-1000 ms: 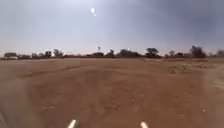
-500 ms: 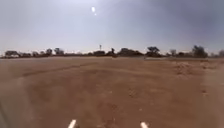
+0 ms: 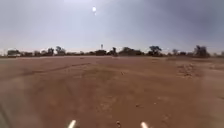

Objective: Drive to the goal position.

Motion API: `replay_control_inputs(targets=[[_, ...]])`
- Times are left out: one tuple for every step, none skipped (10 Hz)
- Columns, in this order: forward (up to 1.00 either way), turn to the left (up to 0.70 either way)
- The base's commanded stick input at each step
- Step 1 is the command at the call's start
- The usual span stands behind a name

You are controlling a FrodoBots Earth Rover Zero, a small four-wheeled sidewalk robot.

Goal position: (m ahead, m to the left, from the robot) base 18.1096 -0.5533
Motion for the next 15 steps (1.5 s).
replay_control_inputs(targets=[[0.7,0.0],[0.7,0.0],[0.7,0.0],[0.7,0.0],[0.7,0.0],[0.7,0.0],[0.7,0.0],[0.7,0.0],[0.7,0.0],[0.7,0.0],[0.7,0.0],[0.7,0.0],[0.7,0.0],[0.7,0.0],[0.7,0.0]])
